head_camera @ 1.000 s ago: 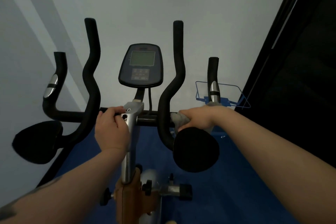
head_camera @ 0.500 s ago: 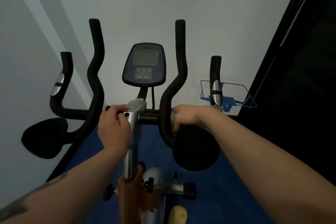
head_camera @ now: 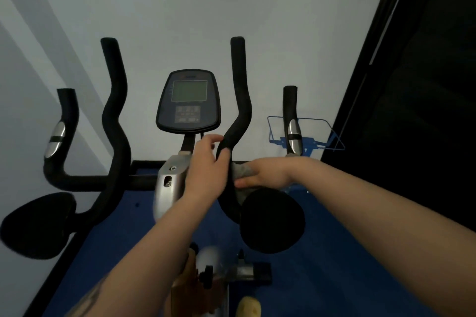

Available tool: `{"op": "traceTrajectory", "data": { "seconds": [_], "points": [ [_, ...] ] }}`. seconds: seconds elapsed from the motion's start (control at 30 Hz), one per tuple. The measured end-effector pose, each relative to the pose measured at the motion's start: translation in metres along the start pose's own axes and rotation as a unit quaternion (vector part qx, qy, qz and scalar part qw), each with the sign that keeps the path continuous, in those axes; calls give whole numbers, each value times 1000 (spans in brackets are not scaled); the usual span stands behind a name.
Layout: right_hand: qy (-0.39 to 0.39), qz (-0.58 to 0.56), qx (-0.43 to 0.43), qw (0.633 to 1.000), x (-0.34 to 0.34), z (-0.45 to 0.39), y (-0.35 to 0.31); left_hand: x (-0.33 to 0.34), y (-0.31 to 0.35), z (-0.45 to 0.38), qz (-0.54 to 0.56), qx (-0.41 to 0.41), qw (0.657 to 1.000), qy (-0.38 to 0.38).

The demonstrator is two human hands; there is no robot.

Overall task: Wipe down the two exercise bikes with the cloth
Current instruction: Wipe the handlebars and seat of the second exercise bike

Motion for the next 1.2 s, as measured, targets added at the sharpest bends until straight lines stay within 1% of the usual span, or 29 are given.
{"op": "traceTrajectory", "data": {
  "seconds": [0.03,0.1,0.13,0.2,0.27,0.33,0.4,0.43,0.47,0.5,0.53,0.57,0.6,0.63,0.67,0.7,0.73,0.77,0.8,0.83,0.87,0.9,0.93,0.97,1.03,1.07,1.13,1.2],
  "points": [
    [9,36,10,999,-2,4,5,12,1,-10,6,-16,1000,-19],
    [22,127,33,991,-5,12,16,25,1,-24,10,-38,999,-29],
    [34,155,33,987,-7,16,21,29,0,-30,6,-49,998,-32],
    [73,165,7,984,-9,29,23,35,-1,-39,-37,-58,997,-39],
    [145,142,-26,979,-10,45,24,39,-1,-43,-102,-33,994,-29],
    [240,136,-49,960,-8,62,29,39,-2,-43,-123,-15,992,-12],
    [341,100,-40,934,-4,78,40,39,-5,-41,-124,-12,992,-7],
    [396,46,-23,917,-2,86,47,38,-6,-40,-122,-10,992,-8],
    [458,-43,4,888,0,94,55,38,-6,-38,-120,-8,993,-8],
    [524,-148,33,838,1,103,62,37,-5,-38,-119,-6,993,-7],
    [584,-244,55,773,3,110,68,37,-4,-37,-122,-3,993,-7],
    [633,-309,71,707,5,115,70,37,-2,-37,-128,-2,992,-5],
    [662,-349,89,657,7,117,71,38,-1,-37,-133,-1,991,-3],
    [670,-386,105,625,9,115,72,38,-1,-37,-137,-1,991,-1],
    [666,-415,115,609,10,110,71,38,-2,-36,-141,0,990,2],
    [649,-436,115,613,11,102,68,38,-2,-35,-145,2,989,5],
    [624,-442,111,635,13,90,63,38,-1,-34,-150,5,989,7],
    [586,-436,112,674,15,75,58,38,-1,-34,-155,7,988,8],
    [544,-409,125,722,17,58,54,38,0,-33,-157,6,987,8],
    [510,-358,146,768,17,42,54,37,0,-33,-158,6,987,8],
    [491,-303,176,798,10,31,58,38,0,-33,-157,5,988,10],
    [489,-264,202,807,-2,24,65,38,0,-33,-158,5,987,12],
    [494,-241,216,807,-19,19,72,38,0,-34,-159,6,987,11],
    [490,-244,221,807,-37,14,79,38,1,-35,-158,3,987,8],
    [469,-290,207,808,-66,6,88,39,-2,-38,-134,-14,991,-1],
    [468,-308,206,803,-70,4,89,38,-5,-39,-104,-33,994,-5],
    [493,-306,205,788,-53,10,88,35,-11,-40,-23,-65,998,-2],
    [524,-363,182,749,-10,19,82,33,-13,-39,1,-75,997,-2]
  ]
}}
Point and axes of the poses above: each hand's wrist, its own z-axis away from the middle knuckle, its own x-axis out of the palm, y = z × x, the point moved 5 cm from there along -z, towards the middle knuckle, and after that the axes turned 10 degrees about z, right-handed, at the moved point
